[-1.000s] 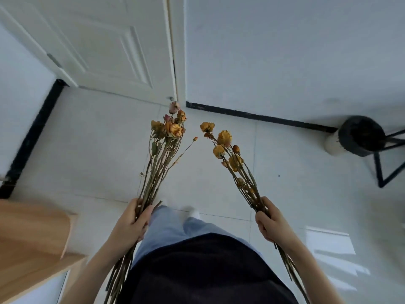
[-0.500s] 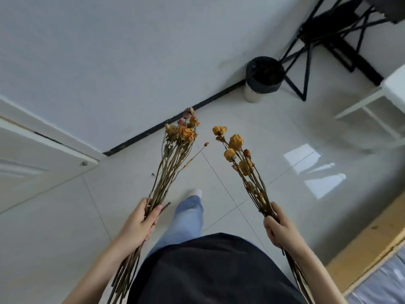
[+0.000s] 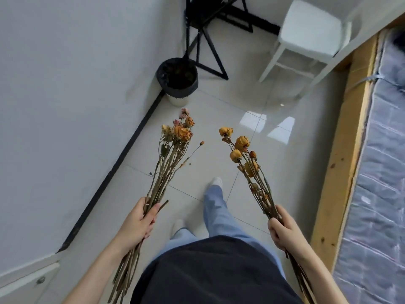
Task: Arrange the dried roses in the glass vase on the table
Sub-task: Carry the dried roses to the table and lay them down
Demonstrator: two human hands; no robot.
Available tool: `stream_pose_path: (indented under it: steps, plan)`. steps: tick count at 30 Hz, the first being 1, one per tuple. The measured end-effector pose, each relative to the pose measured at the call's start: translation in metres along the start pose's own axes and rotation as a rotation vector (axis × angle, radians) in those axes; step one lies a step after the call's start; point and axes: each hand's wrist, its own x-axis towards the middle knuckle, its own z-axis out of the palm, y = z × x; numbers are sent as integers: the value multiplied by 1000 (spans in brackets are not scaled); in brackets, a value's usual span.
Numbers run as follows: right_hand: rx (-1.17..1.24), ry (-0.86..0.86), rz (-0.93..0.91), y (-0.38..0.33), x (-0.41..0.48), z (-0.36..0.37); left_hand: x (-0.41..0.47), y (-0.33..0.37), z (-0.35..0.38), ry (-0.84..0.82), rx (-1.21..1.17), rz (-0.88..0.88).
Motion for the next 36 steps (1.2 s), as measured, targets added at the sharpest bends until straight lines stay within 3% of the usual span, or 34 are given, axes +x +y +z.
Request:
stream_pose_path:
  steps: [22, 26, 28, 36]
  plan:
    - [110, 53, 33, -159, 246, -206, 289, 283, 106, -130, 119, 32]
    - [119, 87, 46, -186, 276, -223, 329, 320, 112, -134, 148, 59]
    - [171, 129, 61, -212, 333, -256, 401, 369, 120, -186, 193, 59]
    - [210, 212, 8, -283, 408, -324, 479, 481, 157, -185, 234, 134]
